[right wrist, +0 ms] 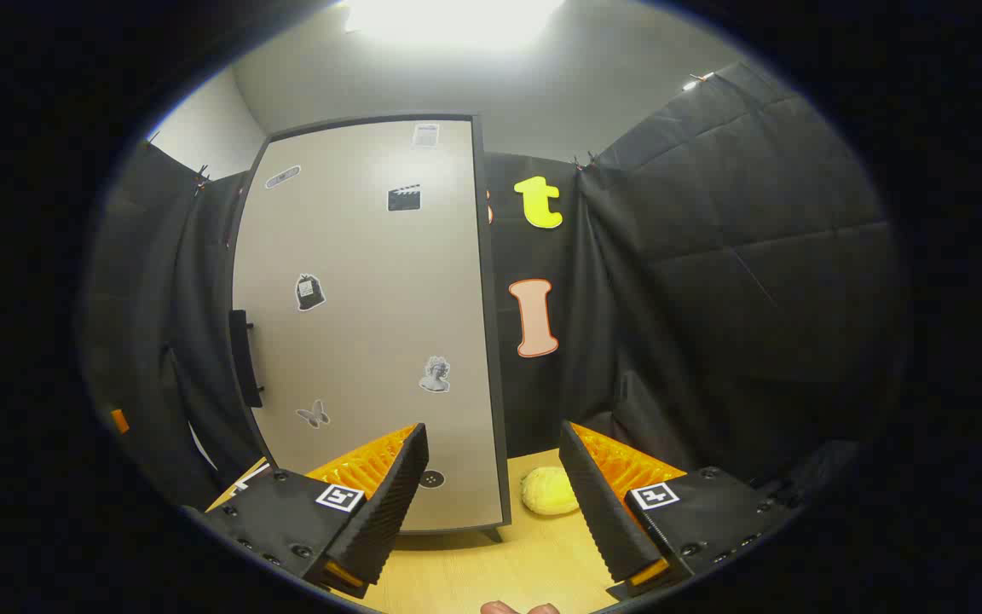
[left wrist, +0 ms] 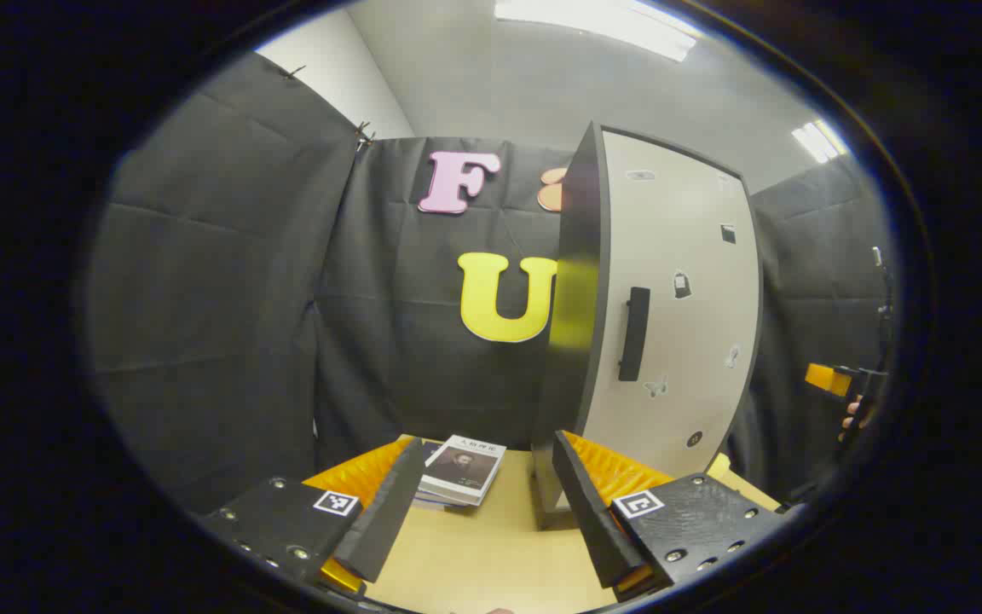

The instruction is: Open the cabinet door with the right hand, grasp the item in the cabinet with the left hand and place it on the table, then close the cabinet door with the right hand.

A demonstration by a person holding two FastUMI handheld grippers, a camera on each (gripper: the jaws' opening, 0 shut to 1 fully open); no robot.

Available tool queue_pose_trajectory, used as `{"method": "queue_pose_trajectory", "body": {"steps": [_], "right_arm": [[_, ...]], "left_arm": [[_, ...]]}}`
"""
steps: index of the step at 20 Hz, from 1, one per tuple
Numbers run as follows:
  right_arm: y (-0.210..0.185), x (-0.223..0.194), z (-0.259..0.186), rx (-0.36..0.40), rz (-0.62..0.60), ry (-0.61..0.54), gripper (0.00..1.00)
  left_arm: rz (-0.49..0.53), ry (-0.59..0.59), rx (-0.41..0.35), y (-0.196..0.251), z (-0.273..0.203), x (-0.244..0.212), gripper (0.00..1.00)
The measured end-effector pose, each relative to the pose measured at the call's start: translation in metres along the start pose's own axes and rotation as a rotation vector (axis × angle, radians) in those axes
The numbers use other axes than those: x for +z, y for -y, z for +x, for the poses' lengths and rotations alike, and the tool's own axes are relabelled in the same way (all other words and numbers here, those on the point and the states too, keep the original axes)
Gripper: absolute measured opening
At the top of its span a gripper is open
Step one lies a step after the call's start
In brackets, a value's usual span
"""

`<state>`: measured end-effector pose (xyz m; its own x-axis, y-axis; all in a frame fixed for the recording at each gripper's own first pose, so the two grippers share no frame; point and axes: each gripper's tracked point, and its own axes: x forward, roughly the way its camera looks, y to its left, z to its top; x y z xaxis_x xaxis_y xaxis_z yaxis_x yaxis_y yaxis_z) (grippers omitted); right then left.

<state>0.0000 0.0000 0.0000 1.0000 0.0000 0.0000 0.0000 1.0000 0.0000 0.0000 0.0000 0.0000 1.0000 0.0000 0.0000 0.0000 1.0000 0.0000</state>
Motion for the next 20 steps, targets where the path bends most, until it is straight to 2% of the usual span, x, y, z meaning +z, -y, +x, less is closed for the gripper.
{"method": "queue_pose_trajectory", "body": {"steps": [3, 4, 6, 8, 9, 10, 11, 13, 15, 16, 20], "right_arm": [[-0.005, 0.002, -0.003, 0.018, 0.003, 0.001, 0.98], [-0.008, 0.004, -0.004, 0.023, -0.001, 0.004, 0.98], [-0.013, 0.007, -0.004, 0.033, -0.012, 0.009, 0.98], [-0.017, 0.011, -0.004, 0.041, -0.020, 0.012, 0.98], [-0.019, 0.012, -0.004, 0.045, -0.021, 0.012, 0.98], [-0.021, 0.012, -0.003, 0.047, -0.020, 0.010, 0.98], [-0.023, 0.012, -0.003, 0.052, -0.015, 0.007, 0.98], [-0.029, 0.013, -0.001, 0.064, -0.004, -0.001, 0.98], [-0.036, 0.016, 0.003, 0.083, -0.007, -0.010, 0.98], [-0.040, 0.019, 0.005, 0.092, -0.012, -0.013, 0.98], [-0.066, 0.037, 0.019, 0.149, -0.034, 0.002, 0.98]], "left_arm": [[-0.008, 0.002, -0.001, 0.000, -0.001, 0.000, 0.92], [-0.007, 0.006, 0.000, -0.001, -0.002, 0.001, 0.89], [-0.001, 0.013, 0.005, -0.001, -0.002, 0.002, 0.93], [0.006, 0.016, 0.006, -0.001, -0.002, 0.002, 0.93], [0.006, 0.019, 0.004, 0.000, -0.002, 0.001, 0.89], [0.004, 0.019, 0.001, 0.001, -0.002, 0.001, 0.89], [0.002, 0.019, -0.001, 0.002, -0.004, -0.001, 0.93], [0.003, 0.019, -0.003, 0.003, -0.004, -0.006, 0.93], [0.005, 0.009, 0.009, 0.002, -0.003, -0.013, 0.89], [0.002, 0.004, 0.018, 0.001, -0.005, -0.018, 0.93], [-0.028, -0.008, 0.038, -0.004, -0.012, -0.033, 0.89]]}}
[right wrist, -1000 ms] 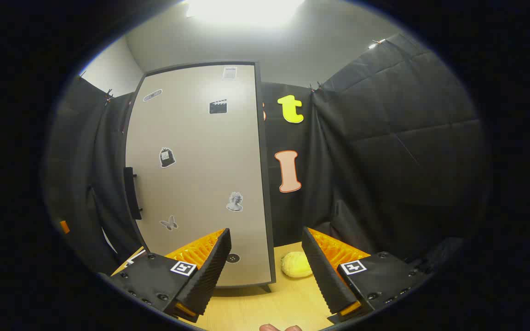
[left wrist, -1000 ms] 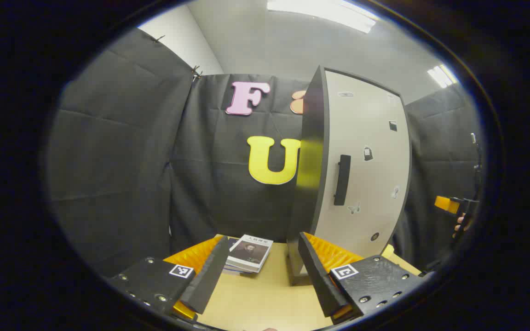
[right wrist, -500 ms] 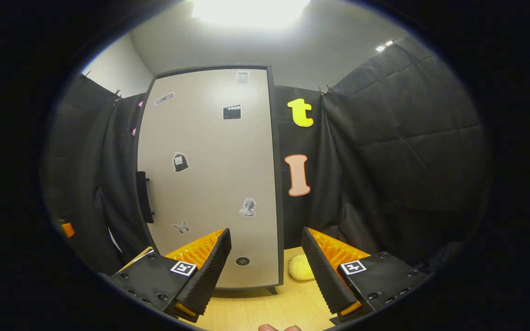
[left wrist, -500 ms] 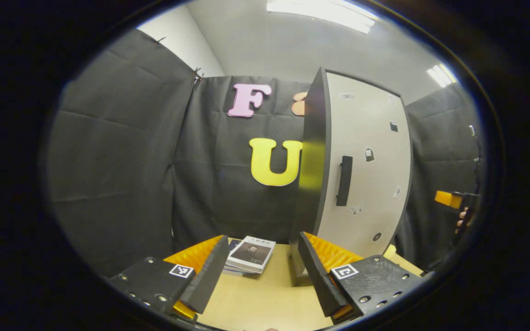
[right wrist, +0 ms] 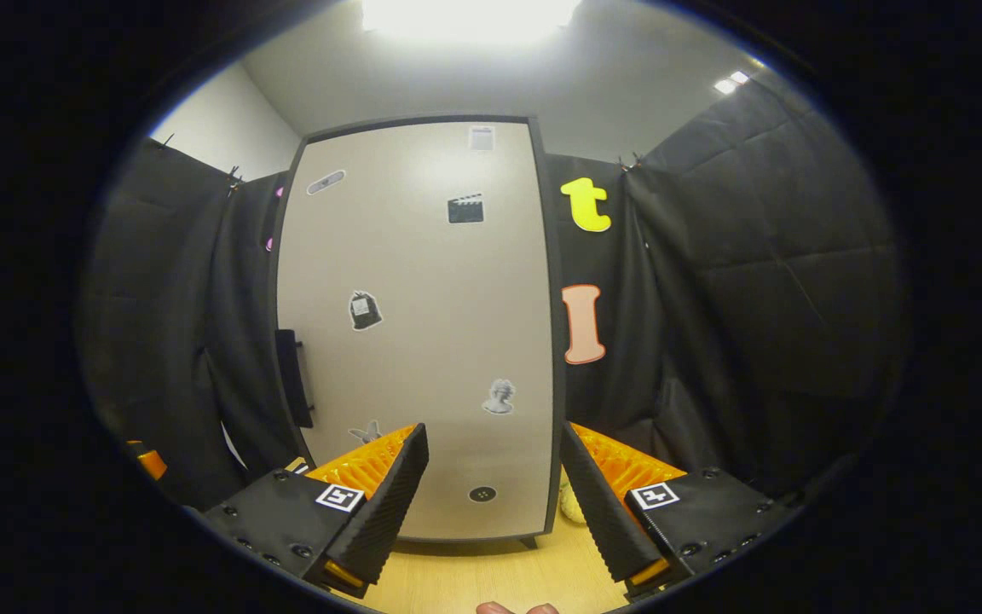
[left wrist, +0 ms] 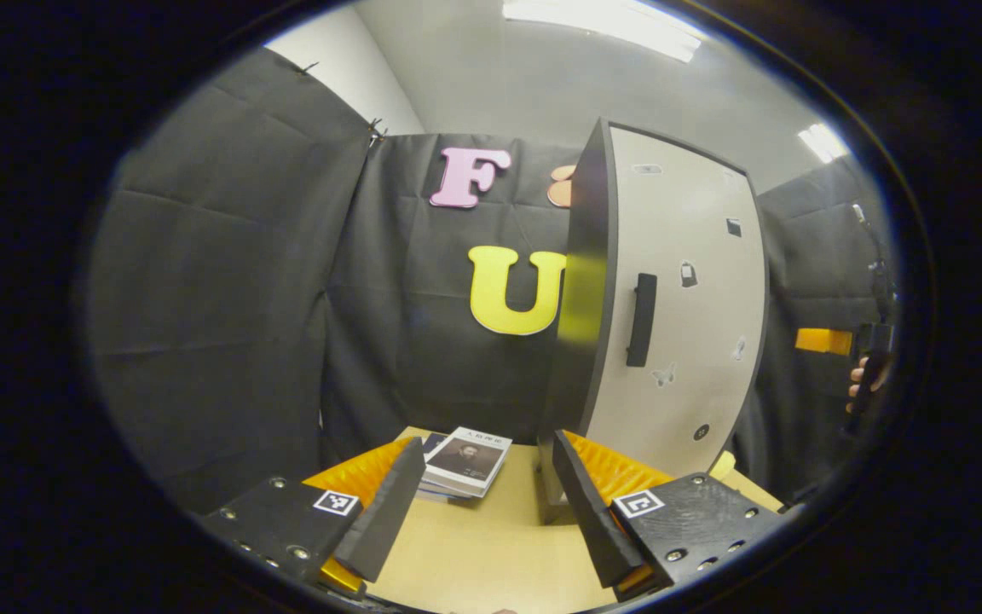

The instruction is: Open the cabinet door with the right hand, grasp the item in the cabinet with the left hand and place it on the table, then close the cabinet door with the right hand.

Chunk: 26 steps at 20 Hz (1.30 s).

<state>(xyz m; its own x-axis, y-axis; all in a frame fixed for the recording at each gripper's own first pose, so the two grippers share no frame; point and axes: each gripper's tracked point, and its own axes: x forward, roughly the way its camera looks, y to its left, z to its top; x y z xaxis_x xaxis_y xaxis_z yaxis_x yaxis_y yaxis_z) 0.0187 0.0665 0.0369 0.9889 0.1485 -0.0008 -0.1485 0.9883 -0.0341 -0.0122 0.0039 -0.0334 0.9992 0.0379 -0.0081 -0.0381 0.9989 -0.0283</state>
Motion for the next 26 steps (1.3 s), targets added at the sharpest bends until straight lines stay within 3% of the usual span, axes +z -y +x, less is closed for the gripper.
{"method": "queue_pose_trajectory", "body": {"steps": [7, 8, 10, 13, 15, 16, 19, 26], "right_arm": [[-0.069, 0.049, 0.041, 0.131, -0.018, 0.047, 0.98], [-0.082, 0.053, 0.047, 0.153, -0.026, 0.046, 0.97], [-0.109, 0.059, 0.056, 0.186, -0.031, 0.050, 0.98], [-0.152, 0.062, 0.066, 0.248, -0.019, 0.051, 0.93], [-0.177, 0.059, 0.074, 0.279, -0.024, 0.046, 0.93], [-0.187, 0.056, 0.079, 0.286, -0.030, 0.039, 0.97], [-0.210, 0.045, 0.093, 0.288, -0.013, 0.012, 0.98], [-0.229, 0.018, 0.131, 0.221, -0.016, -0.060, 0.98]], "left_arm": [[-0.035, -0.057, 0.094, -0.038, -0.019, -0.036, 0.89], [-0.047, -0.061, 0.108, -0.043, -0.022, -0.039, 0.96], [-0.066, -0.065, 0.130, -0.053, -0.028, -0.044, 0.89], [-0.077, -0.081, 0.168, -0.069, -0.036, -0.054, 0.93], [-0.081, -0.087, 0.192, -0.078, -0.042, -0.056, 0.89], [-0.084, -0.088, 0.202, -0.083, -0.045, -0.057, 0.93], [-0.099, -0.100, 0.232, -0.094, -0.049, -0.066, 0.96], [-0.174, -0.122, 0.241, -0.113, -0.053, -0.082, 0.93]]}}
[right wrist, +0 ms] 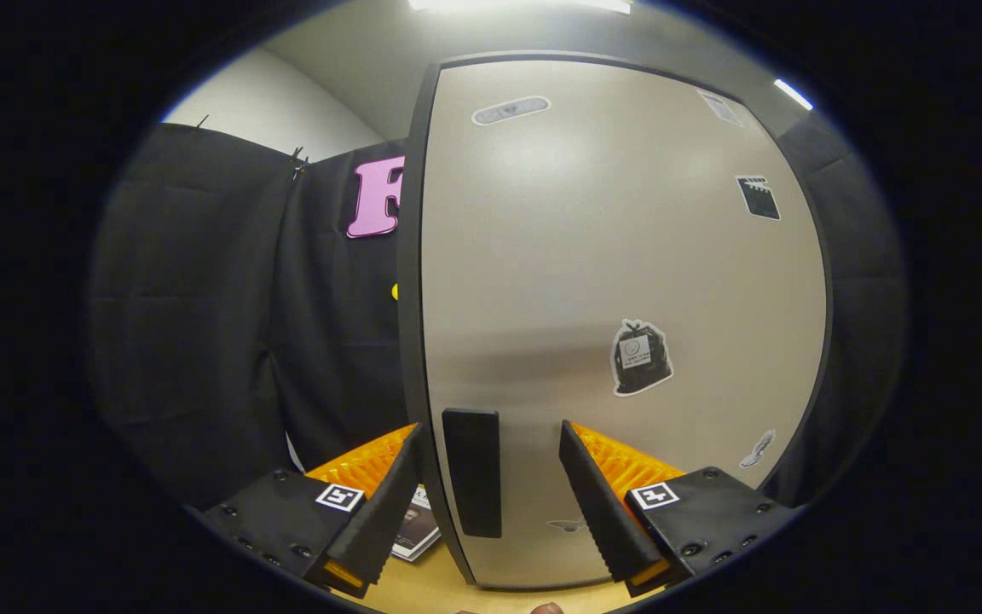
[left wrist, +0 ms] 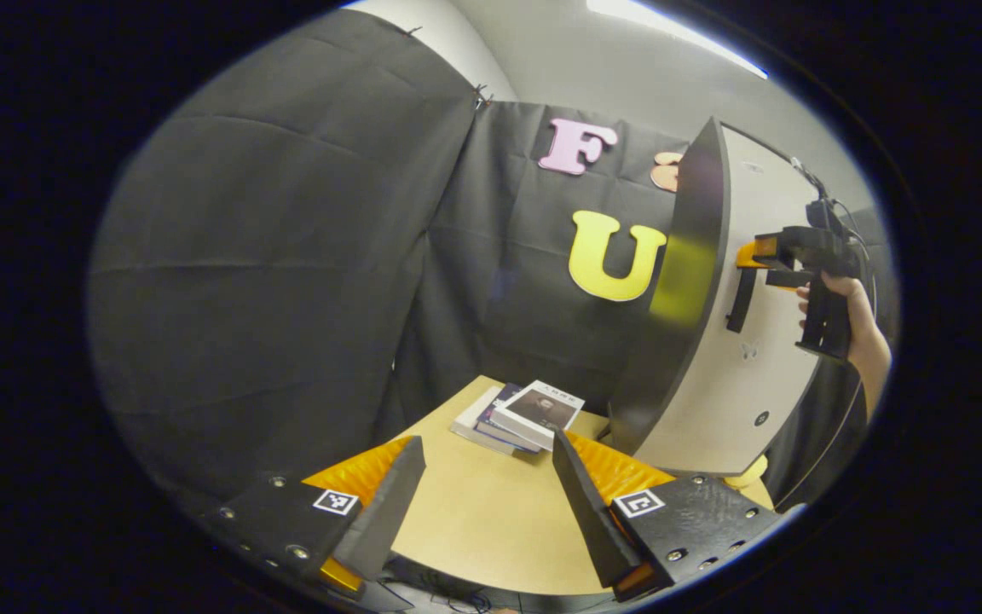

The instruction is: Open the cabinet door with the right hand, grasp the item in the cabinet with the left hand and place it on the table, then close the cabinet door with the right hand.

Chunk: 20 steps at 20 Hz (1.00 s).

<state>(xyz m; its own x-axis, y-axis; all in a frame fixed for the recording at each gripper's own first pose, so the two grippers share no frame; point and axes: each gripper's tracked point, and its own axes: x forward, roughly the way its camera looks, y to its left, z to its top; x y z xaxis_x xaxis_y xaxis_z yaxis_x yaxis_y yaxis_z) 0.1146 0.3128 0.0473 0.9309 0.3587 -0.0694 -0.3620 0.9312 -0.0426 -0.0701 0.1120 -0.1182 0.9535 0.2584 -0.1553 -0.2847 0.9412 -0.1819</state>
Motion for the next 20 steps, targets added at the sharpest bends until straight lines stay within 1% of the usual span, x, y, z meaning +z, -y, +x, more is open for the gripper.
{"method": "queue_pose_trajectory", "body": {"steps": [1, 2, 3, 4, 5, 6, 7, 8, 9, 10, 11, 12, 13, 14, 15, 16, 17, 19, 20], "right_arm": [[-0.001, -0.003, 0.004, -0.010, 0.003, -0.003, 0.97], [-0.001, -0.006, 0.009, -0.024, 0.004, -0.005, 0.90], [-0.003, -0.012, 0.011, -0.028, 0.002, -0.018, 0.84], [-0.007, -0.017, 0.013, -0.025, -0.002, -0.040, 0.75], [-0.009, -0.024, 0.016, -0.024, -0.006, -0.062, 0.71], [-0.009, -0.026, 0.015, -0.028, -0.006, -0.059, 0.64], [-0.010, -0.025, 0.017, -0.029, -0.004, -0.052, 0.66], [-0.009, -0.025, 0.018, -0.044, 0.003, -0.043, 0.62], [-0.009, -0.024, 0.016, -0.050, 0.016, -0.034, 0.49], [-0.008, -0.028, 0.024, -0.050, 0.026, -0.035, 0.41], [-0.008, -0.027, 0.018, -0.051, 0.026, -0.034, 0.38], [-0.008, -0.026, 0.019, -0.045, 0.018, -0.030, 0.34], [-0.008, -0.026, 0.017, -0.039, 0.015, -0.030, 0.35], [-0.009, -0.027, 0.017, -0.027, 0.027, -0.032, 0.31], [-0.009, -0.027, 0.018, -0.010, 0.041, -0.027, 0.28], [-0.011, -0.026, 0.018, 0.005, 0.046, -0.020, 0.21], [-0.010, -0.026, 0.016, 0.013, 0.034, -0.011, 0.21], [-0.011, -0.026, 0.017, 0.029, -0.012, -0.017, 0.07], [-0.011, -0.027, 0.015, 0.042, -0.019, -0.023, 0.10]], "left_arm": [[-0.005, -0.002, 0.002, -0.001, 0.002, 0.000, 0.93], [-0.010, 0.001, -0.002, 0.000, 0.003, 0.001, 0.93], [-0.014, 0.006, -0.007, 0.001, 0.003, 0.004, 0.89], [-0.015, 0.006, -0.010, 0.000, 0.003, 0.001, 0.89], [-0.013, 0.008, -0.012, 0.000, 0.003, 0.002, 0.89], [-0.009, 0.009, -0.013, 0.000, 0.004, 0.002, 0.93], [-0.003, 0.009, -0.012, 0.000, 0.004, 0.003, 0.93], [0.002, 0.008, -0.011, 0.000, 0.005, 0.002, 0.93], [0.005, 0.003, -0.012, 0.001, 0.005, 0.001, 0.89], [0.008, -0.002, -0.014, 0.001, 0.005, 0.000, 0.93], [0.010, -0.003, -0.016, 0.002, 0.005, 0.000, 0.93], [0.011, -0.005, -0.016, 0.002, 0.005, 0.000, 0.89], [0.009, -0.007, -0.020, 0.003, 0.005, 0.000, 0.93], [0.008, -0.008, -0.026, 0.003, 0.004, 0.000, 0.89], [0.010, -0.009, -0.031, 0.004, 0.003, 0.000, 0.89], [0.015, -0.010, -0.038, 0.005, 0.002, 0.000, 0.89], [0.023, -0.011, -0.043, 0.007, 0.000, 0.001, 0.89], [0.039, -0.013, -0.053, 0.024, 0.002, -0.008, 0.89], [0.044, -0.014, -0.058, 0.024, -0.001, -0.007, 0.89]]}}
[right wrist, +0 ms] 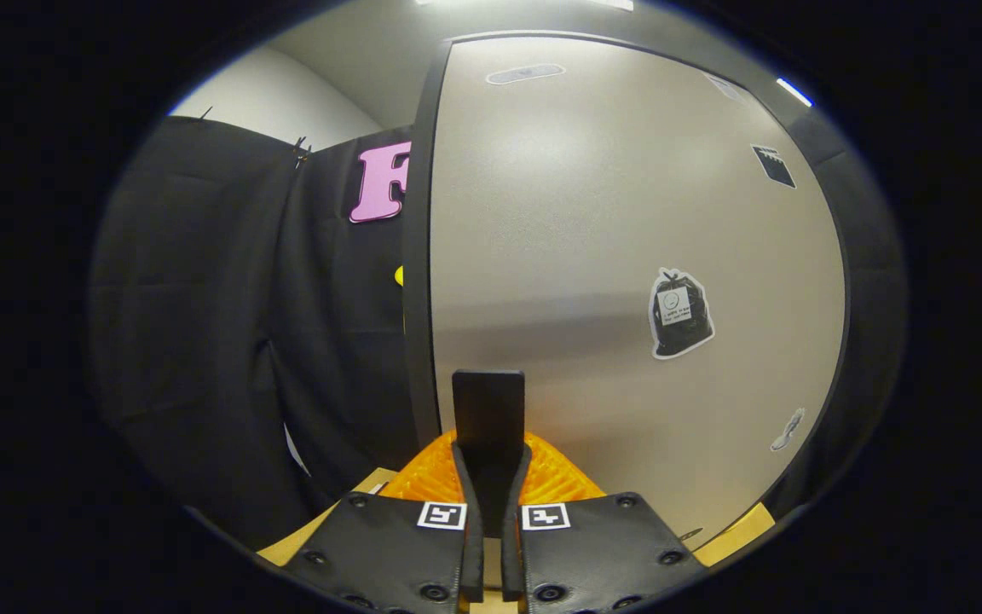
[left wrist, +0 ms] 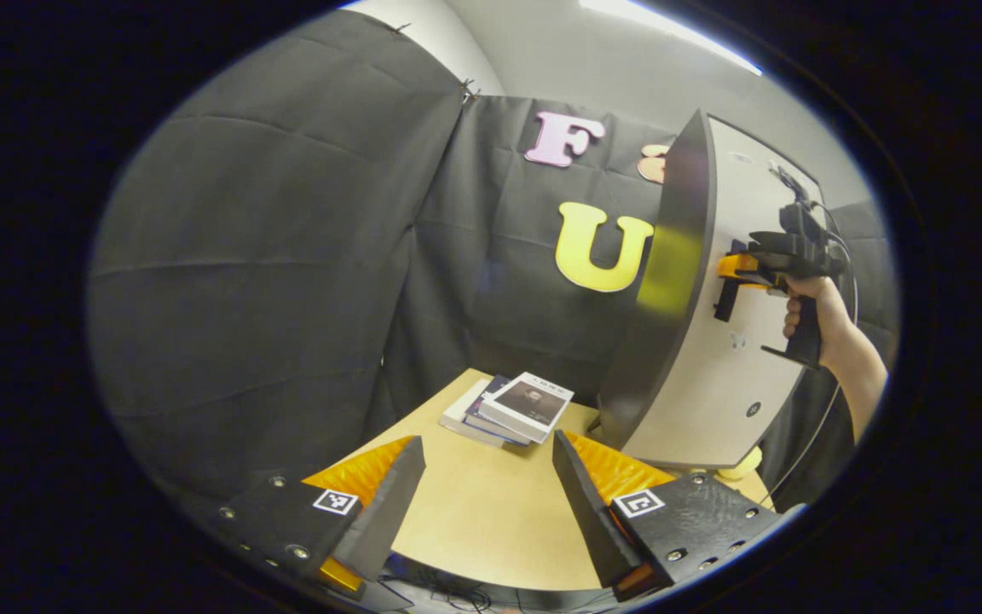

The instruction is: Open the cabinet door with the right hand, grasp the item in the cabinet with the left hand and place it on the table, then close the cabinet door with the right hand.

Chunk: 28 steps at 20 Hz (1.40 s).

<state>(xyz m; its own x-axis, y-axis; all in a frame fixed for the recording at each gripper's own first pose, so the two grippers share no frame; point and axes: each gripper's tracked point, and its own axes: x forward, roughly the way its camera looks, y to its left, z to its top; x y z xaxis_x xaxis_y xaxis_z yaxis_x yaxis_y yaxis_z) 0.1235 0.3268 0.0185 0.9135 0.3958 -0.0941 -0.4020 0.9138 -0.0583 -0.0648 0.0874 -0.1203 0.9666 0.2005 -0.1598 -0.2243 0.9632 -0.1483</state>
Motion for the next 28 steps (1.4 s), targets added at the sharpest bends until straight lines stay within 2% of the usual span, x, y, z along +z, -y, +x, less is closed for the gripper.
{"method": "queue_pose_trajectory", "body": {"steps": [2, 3, 5, 7, 8, 10, 11, 13, 17, 19, 24, 25, 28], "right_arm": [[-0.001, 0.000, -0.003, 0.018, -0.003, 0.009, 0.07], [-0.001, 0.000, -0.005, 0.024, -0.015, 0.011, 0.10], [-0.002, 0.001, -0.010, 0.043, -0.030, 0.020, 0.10], [-0.003, 0.001, -0.014, 0.076, -0.030, 0.014, 0.10], [-0.003, 0.000, -0.015, 0.092, -0.035, 0.008, 0.10], [-0.002, 0.000, -0.020, 0.121, -0.043, 0.006, 0.10], [-0.002, -0.001, -0.024, 0.134, -0.039, 0.004, 0.10], [-0.003, 0.001, -0.032, 0.161, -0.032, -0.001, 0.10], [-0.003, 0.006, -0.055, 0.201, -0.028, -0.009, 0.10], [-0.004, 0.008, -0.068, 0.220, -0.023, -0.005, 0.10], [0.003, 0.006, -0.094, 0.246, -0.011, -0.014, 0.10], [0.006, 0.005, -0.097, 0.249, -0.004, -0.018, 0.10], [0.019, 0.005, -0.112, 0.240, 0.016, -0.018, 0.10]], "left_arm": [[0.009, -0.001, -0.010, 0.005, 0.001, -0.002, 0.93], [0.012, 0.002, -0.014, 0.008, 0.000, -0.001, 0.89], [0.018, 0.013, -0.023, 0.014, -0.005, 0.002, 0.89], [0.024, 0.022, -0.028, 0.019, -0.007, 0.004, 0.89], [0.030, 0.026, -0.029, 0.022, -0.008, 0.005, 0.93], [0.050, 0.030, -0.021, 0.022, -0.011, 0.004, 0.93], [0.059, 0.032, -0.019, 0.024, -0.014, 0.002, 0.89], [0.069, 0.032, -0.020, 0.028, -0.017, 0.000, 0.93], [0.099, 0.023, -0.029, 0.039, -0.021, -0.004, 0.89], [0.136, 0.025, -0.039, 0.049, -0.023, -0.005, 0.93], [0.169, 0.018, -0.109, 0.084, -0.035, -0.010, 0.89], [0.174, 0.018, -0.121, 0.090, -0.035, -0.012, 0.93], [0.202, 0.012, -0.155, 0.106, -0.040, -0.017, 0.93]]}}
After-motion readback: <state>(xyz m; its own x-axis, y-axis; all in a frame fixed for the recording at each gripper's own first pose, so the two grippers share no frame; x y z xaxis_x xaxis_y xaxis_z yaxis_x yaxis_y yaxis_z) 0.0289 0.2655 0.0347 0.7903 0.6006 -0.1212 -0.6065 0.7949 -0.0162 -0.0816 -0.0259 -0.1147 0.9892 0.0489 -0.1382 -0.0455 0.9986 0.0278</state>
